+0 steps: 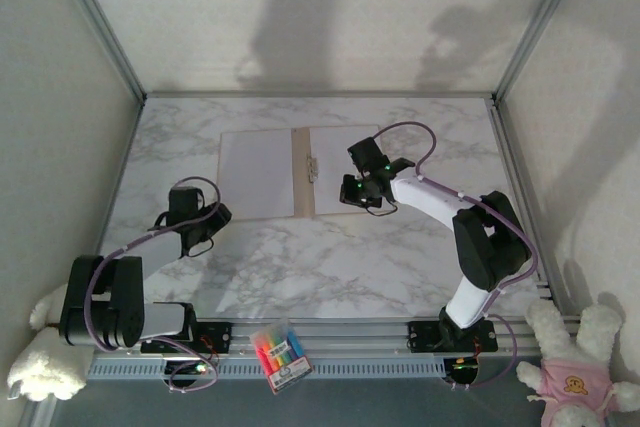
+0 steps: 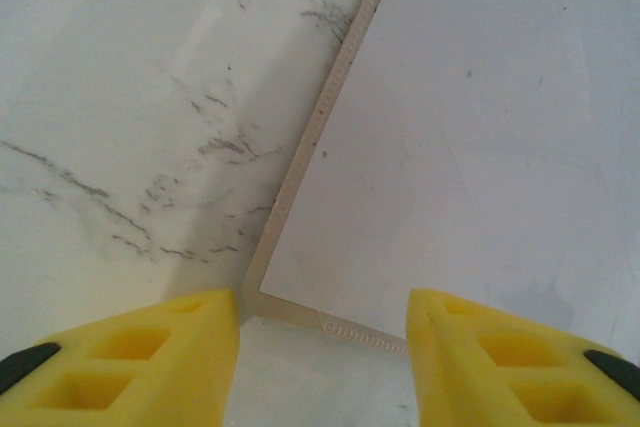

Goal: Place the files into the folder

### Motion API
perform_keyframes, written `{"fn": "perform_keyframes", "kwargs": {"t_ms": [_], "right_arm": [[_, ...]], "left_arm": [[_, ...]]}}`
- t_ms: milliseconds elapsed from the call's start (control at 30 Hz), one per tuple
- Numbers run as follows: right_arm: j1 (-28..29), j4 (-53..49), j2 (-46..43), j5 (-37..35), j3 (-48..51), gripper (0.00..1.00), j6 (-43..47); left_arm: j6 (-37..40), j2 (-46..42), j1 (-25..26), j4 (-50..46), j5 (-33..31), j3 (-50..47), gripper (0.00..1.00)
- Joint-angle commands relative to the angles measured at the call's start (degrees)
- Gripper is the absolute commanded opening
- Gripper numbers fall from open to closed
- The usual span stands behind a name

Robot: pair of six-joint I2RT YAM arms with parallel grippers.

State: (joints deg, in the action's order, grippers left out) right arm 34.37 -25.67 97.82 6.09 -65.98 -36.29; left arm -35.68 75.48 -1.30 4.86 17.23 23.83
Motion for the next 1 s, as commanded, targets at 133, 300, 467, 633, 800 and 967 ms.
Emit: {"fn": "perform_keyframes", "kwargs": {"t_ms": [133,300,467,633,800,967], "right_arm": [[-0.26,0.31,-3.23,0.16,1.64,0.18,-0.89],[-0.26,0.25,-4.72,-0.13,2.59,0.18,-1.18],[-0.22,-0.06,-5.83,-0.28,3.22,0.18,-1.39],[-0.21,-1.00,-7.30,-0.30,2.96,0.18,-1.30],[-0.58,-3.00,-12.44,-1.43,2.78,0.18,-0.39],[-2.46,-4.95,-20.77,-2.33,4.60,0.19,0.86]], "left_arm": [[-0.01,3.33,-2.26,10.36,8.31,-1.88,0.42],[0.25,3.97,-2.98,13.02,10.52,-1.93,0.36],[0.84,4.21,-3.56,13.30,10.83,-0.93,0.30],[1.40,3.50,-3.62,13.99,11.48,-0.02,0.16],[1.84,0.26,-3.45,11.76,10.98,2.96,0.08],[4.65,-7.17,-0.64,0.60,3.58,10.90,0.02]]}}
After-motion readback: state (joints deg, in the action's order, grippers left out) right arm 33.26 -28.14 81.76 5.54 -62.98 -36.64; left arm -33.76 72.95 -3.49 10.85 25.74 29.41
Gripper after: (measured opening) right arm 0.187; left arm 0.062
